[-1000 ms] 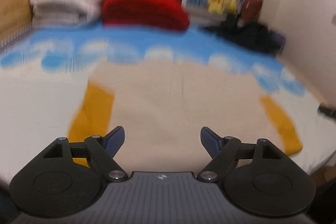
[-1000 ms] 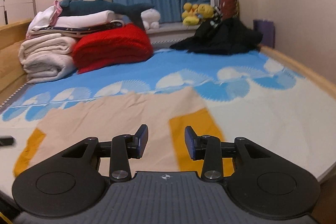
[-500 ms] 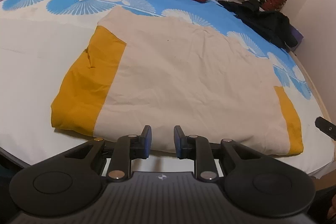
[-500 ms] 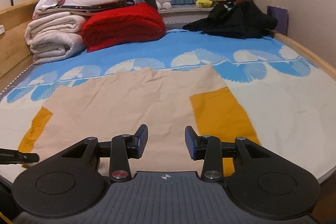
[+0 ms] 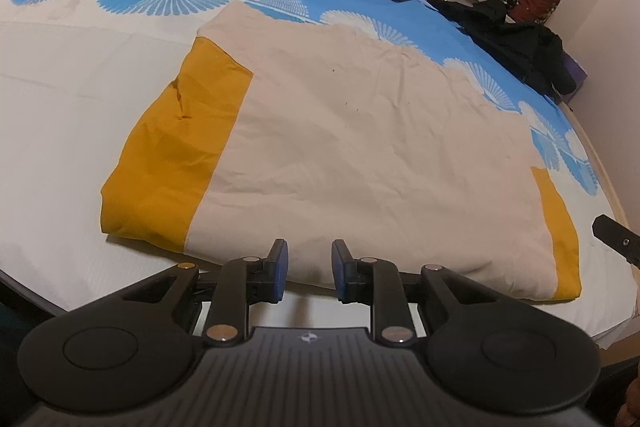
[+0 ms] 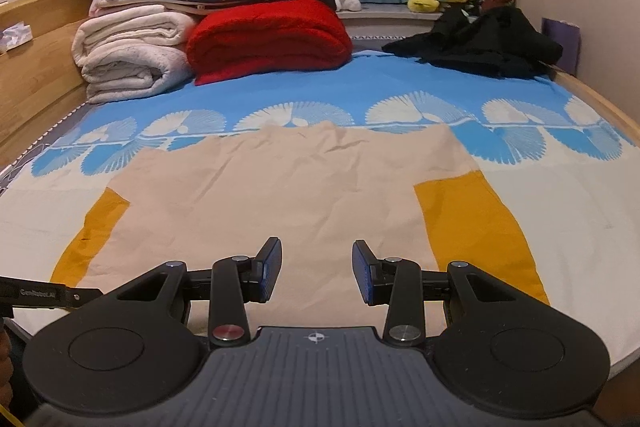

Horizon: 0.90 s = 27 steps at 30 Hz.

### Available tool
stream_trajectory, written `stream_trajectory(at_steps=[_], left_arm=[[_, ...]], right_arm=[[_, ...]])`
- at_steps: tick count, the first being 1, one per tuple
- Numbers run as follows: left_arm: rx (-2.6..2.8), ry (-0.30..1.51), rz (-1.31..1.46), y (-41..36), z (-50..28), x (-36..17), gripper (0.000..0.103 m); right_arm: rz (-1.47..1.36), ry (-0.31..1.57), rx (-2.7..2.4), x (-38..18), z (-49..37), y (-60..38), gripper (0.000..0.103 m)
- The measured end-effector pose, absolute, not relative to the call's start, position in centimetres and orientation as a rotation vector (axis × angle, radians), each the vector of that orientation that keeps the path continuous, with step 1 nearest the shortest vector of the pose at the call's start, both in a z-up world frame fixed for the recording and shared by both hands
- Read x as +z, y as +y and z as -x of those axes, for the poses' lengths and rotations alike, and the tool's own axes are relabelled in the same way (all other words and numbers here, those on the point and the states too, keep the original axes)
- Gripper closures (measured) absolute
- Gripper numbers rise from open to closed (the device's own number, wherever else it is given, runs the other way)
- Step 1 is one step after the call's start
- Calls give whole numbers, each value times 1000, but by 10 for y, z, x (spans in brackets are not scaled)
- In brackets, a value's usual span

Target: Fold large clothes

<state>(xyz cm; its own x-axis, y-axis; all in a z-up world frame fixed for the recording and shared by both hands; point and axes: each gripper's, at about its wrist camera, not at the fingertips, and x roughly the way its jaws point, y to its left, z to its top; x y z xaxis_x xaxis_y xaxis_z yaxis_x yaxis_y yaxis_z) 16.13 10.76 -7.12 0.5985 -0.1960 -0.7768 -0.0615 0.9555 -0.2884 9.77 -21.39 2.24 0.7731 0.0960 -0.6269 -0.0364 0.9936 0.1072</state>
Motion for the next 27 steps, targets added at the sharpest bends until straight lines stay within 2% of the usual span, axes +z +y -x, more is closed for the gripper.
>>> stream_trajectory(at_steps=[6,9,11,14,20,27], left_arm=[[-80,942,324,109,-163,-74,76],[-75,971,420,118,-167,-79,64],[-51,993,492,128,-170,-84,51],[0,1032,612,144,-175,-95,42],[114,1083,784,171,-182,-115,38],[240,991,908,196,-187,-130,38]], right_arm=[[-83,679,87,24,-98,-207,62],[-74,674,94,20,-96,-205,62],[-54,709,89,14,-98,-204,62],[-70,697,94,16,-100,-204,62],[-70,697,108,16,-102,-202,62],[-73,709,122,14,-105,-199,62]])
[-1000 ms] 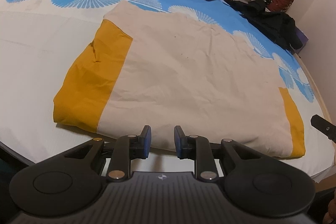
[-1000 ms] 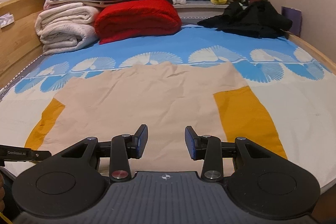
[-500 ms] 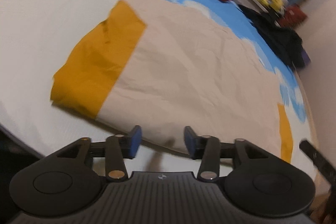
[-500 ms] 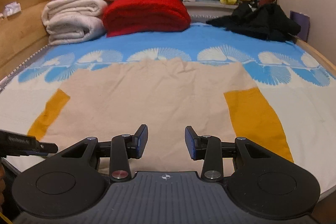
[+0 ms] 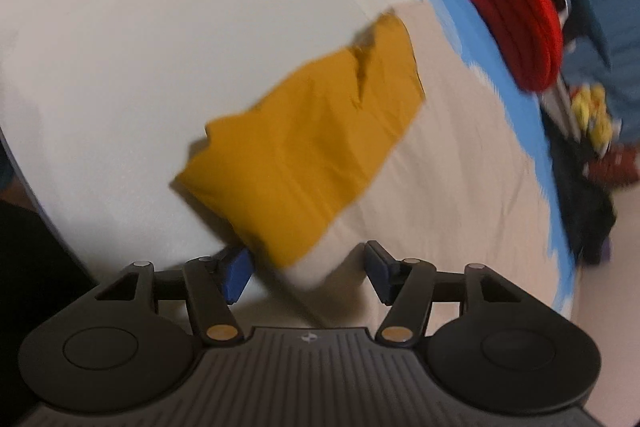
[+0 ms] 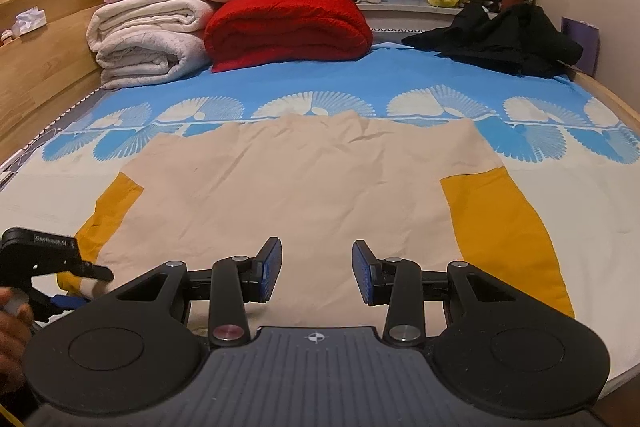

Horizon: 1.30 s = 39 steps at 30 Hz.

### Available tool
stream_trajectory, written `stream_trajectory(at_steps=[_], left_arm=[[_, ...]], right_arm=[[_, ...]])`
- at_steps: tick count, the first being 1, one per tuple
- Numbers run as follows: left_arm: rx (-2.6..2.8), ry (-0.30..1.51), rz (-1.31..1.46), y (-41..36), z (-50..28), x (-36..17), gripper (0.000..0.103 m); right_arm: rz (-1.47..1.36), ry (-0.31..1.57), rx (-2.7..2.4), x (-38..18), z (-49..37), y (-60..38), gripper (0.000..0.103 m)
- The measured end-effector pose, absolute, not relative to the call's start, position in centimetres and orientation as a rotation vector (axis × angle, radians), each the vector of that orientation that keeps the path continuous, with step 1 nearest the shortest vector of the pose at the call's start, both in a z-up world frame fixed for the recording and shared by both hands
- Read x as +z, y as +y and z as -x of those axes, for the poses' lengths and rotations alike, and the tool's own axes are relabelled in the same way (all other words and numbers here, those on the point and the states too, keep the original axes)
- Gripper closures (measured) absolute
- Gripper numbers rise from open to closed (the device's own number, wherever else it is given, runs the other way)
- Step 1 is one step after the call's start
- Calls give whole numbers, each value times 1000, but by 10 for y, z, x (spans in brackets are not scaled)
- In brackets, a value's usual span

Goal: Fold large clothes
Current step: 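Grasp the orange sleeve end with the left tool and lift it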

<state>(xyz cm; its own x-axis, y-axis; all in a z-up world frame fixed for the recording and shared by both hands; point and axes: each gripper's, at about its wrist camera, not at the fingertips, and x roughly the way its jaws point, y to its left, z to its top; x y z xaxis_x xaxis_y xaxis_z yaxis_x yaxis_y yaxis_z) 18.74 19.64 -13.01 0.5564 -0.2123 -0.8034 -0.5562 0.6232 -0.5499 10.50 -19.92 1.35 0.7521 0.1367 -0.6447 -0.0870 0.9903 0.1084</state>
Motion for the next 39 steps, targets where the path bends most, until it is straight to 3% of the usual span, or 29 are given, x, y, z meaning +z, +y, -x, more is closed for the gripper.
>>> stream_trajectory(at_steps=[13,15,17,20,26,33,39], left_arm=[[256,822,1010,202,-198,-144,38],[256,822,1021,202,-199,-144,46],[246,823,1020,203,-198,-144,71],[217,801,995,202,-198,-136,87],[164,765,925,201,-192,-90,93],[51,755,537,195,-184,6,94],[-2,640,334,199,-155,14,95]], right_arm=[[-65,740,145,7,-110,-184,62],[-60,746,150,5,-112,-180,62],[-53,751,158,3,-113,-173,62],[-27,758,176,0,-117,-159,62],[-1,762,205,-4,-127,-138,62],[-109,747,273,4,-139,-123,63],[-281,836,291,-9,-154,-118,67]])
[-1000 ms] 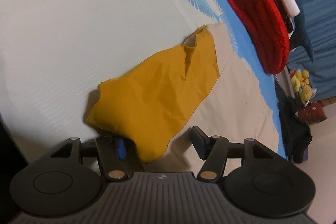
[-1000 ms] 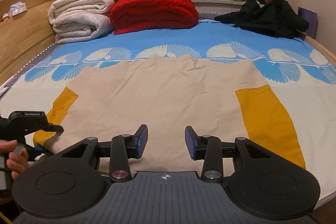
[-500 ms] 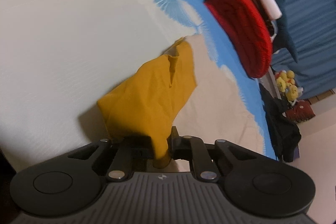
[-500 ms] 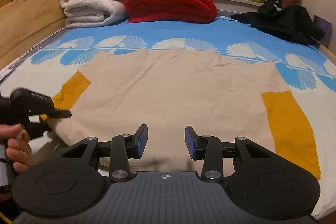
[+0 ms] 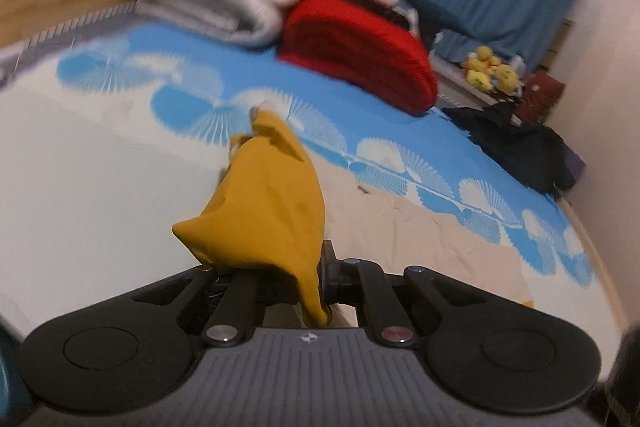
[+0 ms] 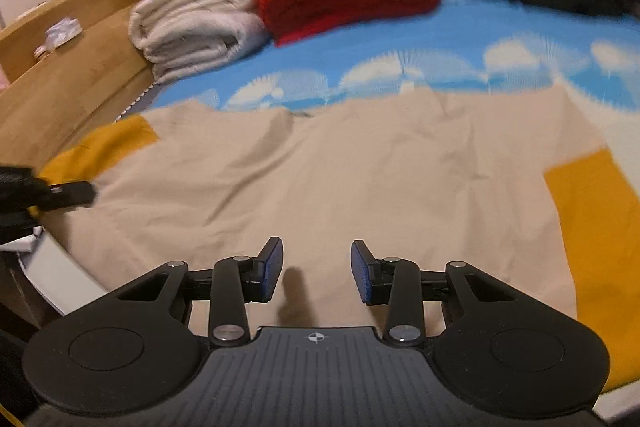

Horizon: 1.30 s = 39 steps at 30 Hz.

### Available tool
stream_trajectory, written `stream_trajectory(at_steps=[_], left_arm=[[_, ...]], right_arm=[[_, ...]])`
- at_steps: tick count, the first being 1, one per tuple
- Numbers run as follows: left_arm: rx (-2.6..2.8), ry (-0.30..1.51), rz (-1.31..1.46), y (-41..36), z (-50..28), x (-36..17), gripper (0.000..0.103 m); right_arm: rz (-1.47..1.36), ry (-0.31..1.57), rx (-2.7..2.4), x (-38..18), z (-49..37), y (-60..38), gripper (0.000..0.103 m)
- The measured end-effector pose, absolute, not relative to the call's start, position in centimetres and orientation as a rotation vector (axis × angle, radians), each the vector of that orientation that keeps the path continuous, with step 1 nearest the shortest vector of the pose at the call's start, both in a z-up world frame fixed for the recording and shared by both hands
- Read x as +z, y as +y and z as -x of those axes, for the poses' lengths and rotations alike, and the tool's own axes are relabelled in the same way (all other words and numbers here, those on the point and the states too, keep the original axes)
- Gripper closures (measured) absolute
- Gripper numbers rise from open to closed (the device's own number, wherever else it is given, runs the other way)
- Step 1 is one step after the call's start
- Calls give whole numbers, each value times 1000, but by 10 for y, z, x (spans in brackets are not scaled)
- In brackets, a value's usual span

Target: Fold large clothes

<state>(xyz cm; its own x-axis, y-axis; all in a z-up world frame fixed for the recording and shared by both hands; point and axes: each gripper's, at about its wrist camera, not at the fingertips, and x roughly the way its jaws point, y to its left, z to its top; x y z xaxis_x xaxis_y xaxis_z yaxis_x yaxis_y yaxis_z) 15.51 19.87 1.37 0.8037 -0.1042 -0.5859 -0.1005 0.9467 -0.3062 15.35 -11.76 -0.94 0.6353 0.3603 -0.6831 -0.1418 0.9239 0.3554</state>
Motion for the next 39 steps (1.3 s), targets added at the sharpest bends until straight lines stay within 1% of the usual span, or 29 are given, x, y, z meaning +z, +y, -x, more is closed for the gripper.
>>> stream_trajectory(at_steps=[1,3,5,8,11,13,14,16,19,21,24,27,29,31,34,36,39], left_arm=[[5,653,321,197,-154,7,95],[28,701,401,199,-159,-3,95],[35,683,391,196,-163,-2,95],[20,665,332,189,-166,0,95],[-1,659,270,178,-165,-2,95],[2,662,270,176,-165,-4,95],[4,666,279,177,-166,-4,95],[13,672,309,178,-165,-6,95],[12,664,311,178,-165,-3,95],[-1,652,291,170,-164,-1,95],[-35,626,245,153,-163,5,95],[-90,597,187,127,-163,10,95],[-137,577,144,104,-161,13,95],[-190,557,106,78,-161,15,95],[-279,535,92,37,-161,17,96],[-356,518,75,4,-161,17,96],[-475,510,30,-48,-158,12,96]], right_arm=[[-300,881,286,-18,-158,-116,68],[-328,1015,284,-43,-168,-110,68],[-296,1116,277,-67,-174,-101,70],[-197,1132,278,-77,-180,-85,71],[-170,1132,272,-80,-182,-80,71],[-173,1123,269,-76,-180,-81,74],[-179,1104,261,-72,-178,-84,76],[-183,1028,240,-56,-172,-88,76],[-186,827,237,-13,-159,-109,75],[-191,678,231,22,-149,-137,73],[-144,473,152,64,-140,-190,72],[-69,346,55,88,-136,-249,72],[-26,317,-28,90,-135,-285,72],[-53,315,-99,82,-128,-318,72],[-139,395,-165,68,-125,-357,72],[-170,378,-166,71,-117,-374,72],[-174,411,-156,67,-110,-391,72]])
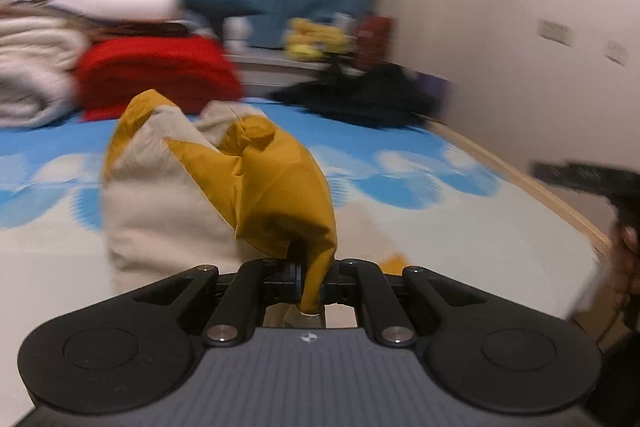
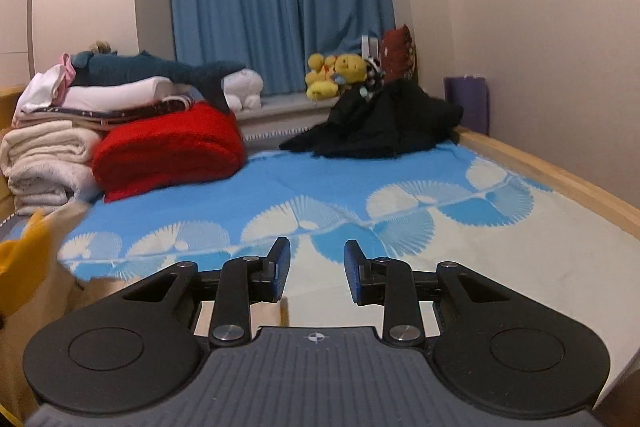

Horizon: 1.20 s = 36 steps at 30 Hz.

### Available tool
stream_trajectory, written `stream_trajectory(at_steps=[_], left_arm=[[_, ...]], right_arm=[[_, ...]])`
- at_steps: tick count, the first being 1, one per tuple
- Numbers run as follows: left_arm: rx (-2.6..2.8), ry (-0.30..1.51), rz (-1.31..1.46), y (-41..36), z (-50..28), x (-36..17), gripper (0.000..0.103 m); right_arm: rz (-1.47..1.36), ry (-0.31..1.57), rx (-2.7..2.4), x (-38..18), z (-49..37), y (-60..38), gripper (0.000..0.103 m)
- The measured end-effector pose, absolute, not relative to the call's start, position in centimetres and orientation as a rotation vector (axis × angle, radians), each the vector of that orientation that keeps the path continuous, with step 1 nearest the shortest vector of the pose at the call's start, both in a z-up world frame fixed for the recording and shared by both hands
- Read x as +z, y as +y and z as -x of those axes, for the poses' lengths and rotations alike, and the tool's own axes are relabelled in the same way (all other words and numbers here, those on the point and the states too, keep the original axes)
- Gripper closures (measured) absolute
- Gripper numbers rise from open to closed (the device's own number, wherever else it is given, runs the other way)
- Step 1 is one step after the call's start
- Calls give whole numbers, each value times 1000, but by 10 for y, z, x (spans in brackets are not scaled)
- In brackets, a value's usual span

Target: Fold large clothes

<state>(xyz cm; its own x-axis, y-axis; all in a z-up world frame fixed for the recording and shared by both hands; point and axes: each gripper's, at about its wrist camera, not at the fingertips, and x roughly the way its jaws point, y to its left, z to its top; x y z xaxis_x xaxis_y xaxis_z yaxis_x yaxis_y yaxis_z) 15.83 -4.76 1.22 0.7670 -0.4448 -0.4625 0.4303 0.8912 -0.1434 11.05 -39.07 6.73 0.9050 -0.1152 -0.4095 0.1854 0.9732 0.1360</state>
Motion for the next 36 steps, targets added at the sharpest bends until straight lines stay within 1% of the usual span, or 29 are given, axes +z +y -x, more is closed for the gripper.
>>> stream_trajectory(at_steps=[3,4,8,10,11,12,14,15,16,17,19,20,23,24,26,27,30,31,33,35,36], left_arm=[[-596,546,-14,-97,-156,-3,96],[-632,567,-30,-111,-155,-9,98],[-761,700,-126,-165,-155,-47,98],[-783,752,-173,-177,-155,-62,98],[-799,783,-186,-181,-156,-70,98],[-812,800,-197,-183,-156,-74,98],[-833,830,-220,-180,-157,-81,97],[-843,851,-224,-178,-159,-82,95],[-855,878,-221,-175,-161,-83,86],[-865,905,-210,-169,-163,-85,71],[-878,912,-186,-158,-162,-83,55],[-875,889,-184,-150,-160,-79,52],[-878,835,-144,-123,-157,-63,51],[-871,818,-107,-109,-159,-58,50],[-823,785,-53,-85,-163,-50,43],[-781,770,-26,-71,-167,-48,43],[-643,759,22,-39,-180,-45,43],[-590,760,36,-30,-185,-46,41],[-469,781,62,-12,-197,-50,36],[-372,820,74,-1,-210,-51,34],[-318,852,81,5,-217,-56,34]], right_arm=[[-187,412,-136,69,-105,-401,72],[-190,417,-129,70,-105,-401,72],[-217,459,-95,66,-104,-405,71],[-248,487,-80,62,-106,-407,67],[-272,508,-71,59,-110,-408,62],[-300,530,-59,56,-113,-408,60],[-346,563,-43,51,-118,-405,59],[-356,575,-36,48,-121,-402,56],[-371,592,-25,46,-124,-397,52],[-399,617,-6,41,-128,-394,50],[-478,685,38,26,-139,-386,46],[-504,723,49,19,-145,-382,46],[-546,845,58,-1,-169,-365,43],[-555,878,56,-7,-176,-359,41],[-571,938,43,-20,-189,-347,39],[-578,973,36,-26,-195,-341,39],[-603,1031,47,-40,-206,-326,39],[-607,1040,57,-41,-209,-320,36],[-587,1048,64,-42,-212,-307,33],[-555,1058,69,-42,-215,-298,33],[-536,1062,71,-42,-216,-295,40]])
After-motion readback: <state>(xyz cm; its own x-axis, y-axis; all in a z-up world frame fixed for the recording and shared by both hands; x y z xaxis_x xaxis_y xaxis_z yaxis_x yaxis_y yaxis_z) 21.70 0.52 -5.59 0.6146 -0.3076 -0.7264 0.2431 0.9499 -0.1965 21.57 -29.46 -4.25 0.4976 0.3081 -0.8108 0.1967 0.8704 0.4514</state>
